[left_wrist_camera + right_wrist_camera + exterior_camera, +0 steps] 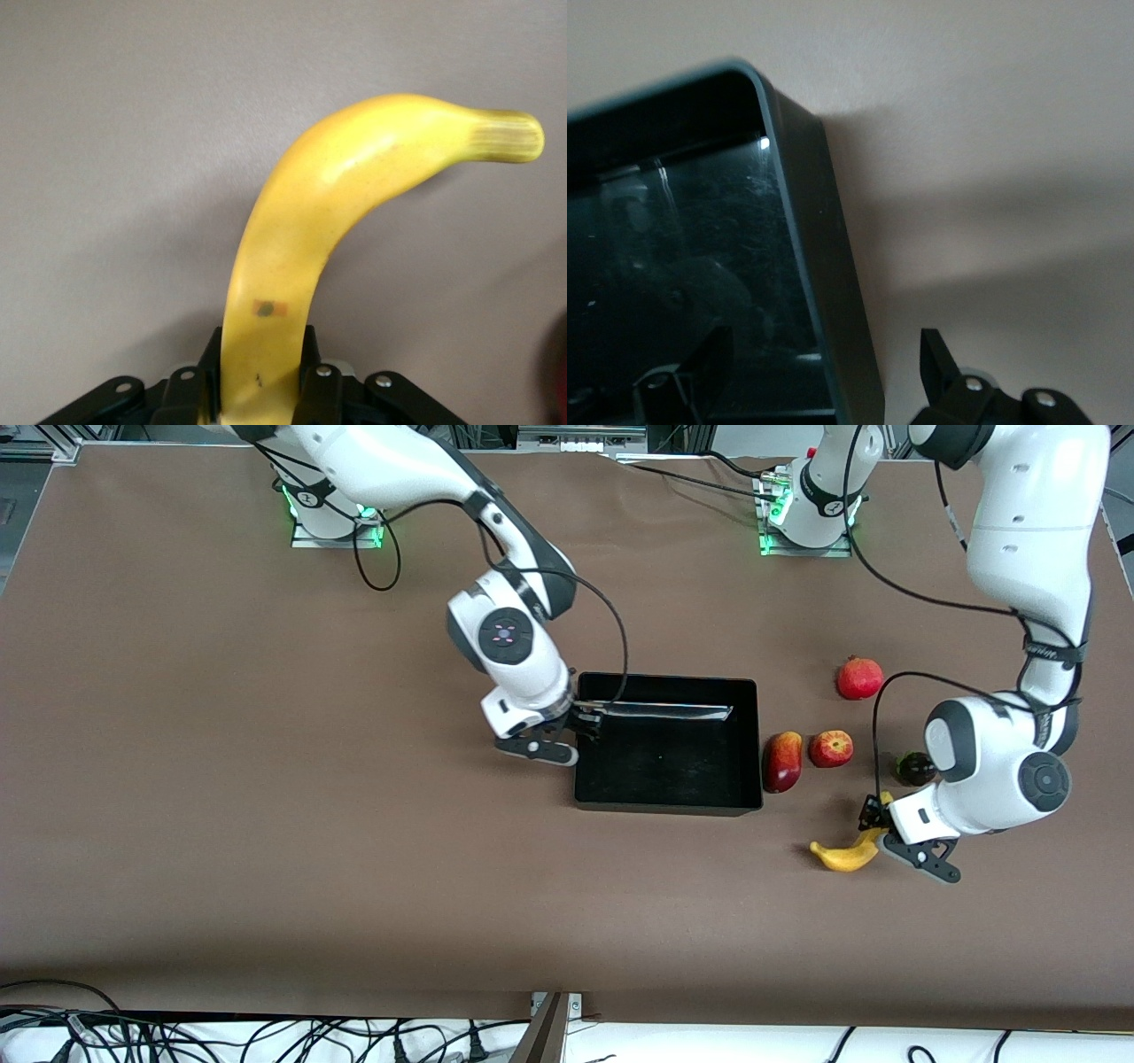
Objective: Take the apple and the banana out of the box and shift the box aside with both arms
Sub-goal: 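Place the banana beside the fruits while the right gripper reaches the tray, then drag the black tray with the right gripper while the left gripper withdraws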
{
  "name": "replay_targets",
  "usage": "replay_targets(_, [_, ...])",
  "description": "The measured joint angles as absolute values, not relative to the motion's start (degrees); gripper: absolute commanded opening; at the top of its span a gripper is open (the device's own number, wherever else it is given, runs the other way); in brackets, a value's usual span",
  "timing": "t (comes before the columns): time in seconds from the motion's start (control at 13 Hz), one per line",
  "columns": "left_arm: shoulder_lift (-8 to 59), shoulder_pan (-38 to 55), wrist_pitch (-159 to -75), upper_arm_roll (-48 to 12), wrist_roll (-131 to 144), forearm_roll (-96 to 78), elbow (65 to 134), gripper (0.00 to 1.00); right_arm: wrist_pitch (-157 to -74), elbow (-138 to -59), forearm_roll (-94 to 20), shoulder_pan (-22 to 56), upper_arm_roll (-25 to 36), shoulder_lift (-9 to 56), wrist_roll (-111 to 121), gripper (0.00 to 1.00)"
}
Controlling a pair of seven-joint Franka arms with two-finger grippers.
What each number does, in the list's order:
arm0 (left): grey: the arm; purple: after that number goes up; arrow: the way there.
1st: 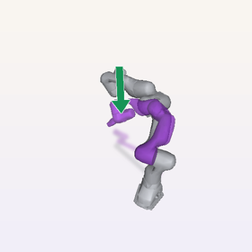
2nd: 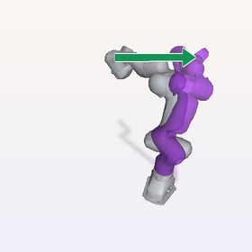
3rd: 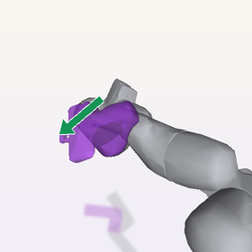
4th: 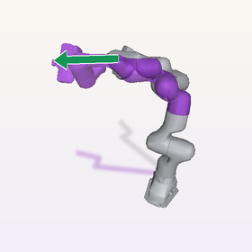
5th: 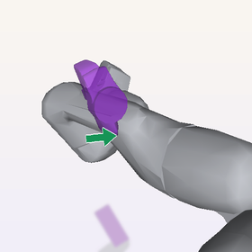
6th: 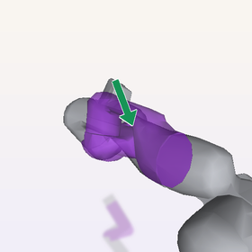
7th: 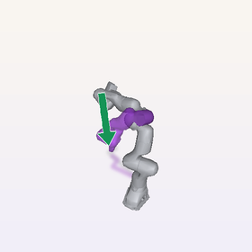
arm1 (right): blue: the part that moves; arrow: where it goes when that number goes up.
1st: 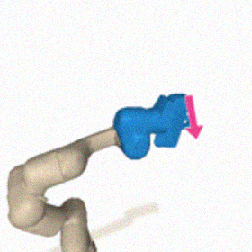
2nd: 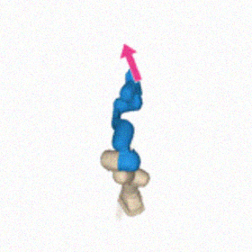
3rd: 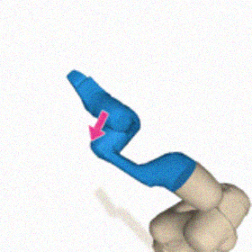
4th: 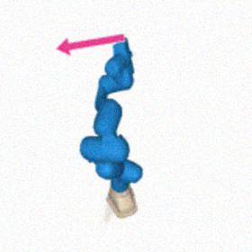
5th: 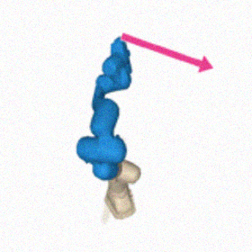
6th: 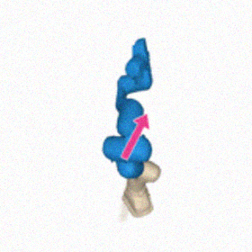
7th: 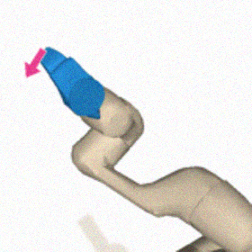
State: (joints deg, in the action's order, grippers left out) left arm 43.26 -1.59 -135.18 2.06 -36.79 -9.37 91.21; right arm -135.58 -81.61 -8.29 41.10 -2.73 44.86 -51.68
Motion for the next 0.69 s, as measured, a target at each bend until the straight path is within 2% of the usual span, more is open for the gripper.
replay_targets(0.08, [44.18,-1.38,-136.12,2.06,-36.79,-9.37,91.0,1.0,-136.24,-81.56,-8.23,41.23,-2.69,46.1,-51.68,0.0])
replay_targets(0.31, [44.57,-1.1,-137.01,2.06,-36.68,-9.37,90.21,1.0,-136.7,-81.35,-7.04,41.28,-2.52,47.69,-51.2,0.0])
replay_targets(0.46, [42.29,-1.1,-136.1,2.06,-36.68,-9.37,89.09,1.0,-136.55,-80.34,-5.2,41.06,-1.44,47.54,-49.42,0.0])
replay_targets(0.69, [30.99,-1.07,-123.3,2.05,-34.52,-9.02,89.66,1.0,-135.52,-79.75,-4.94,38.66,-0.29,47.31,-46.56,0.0])
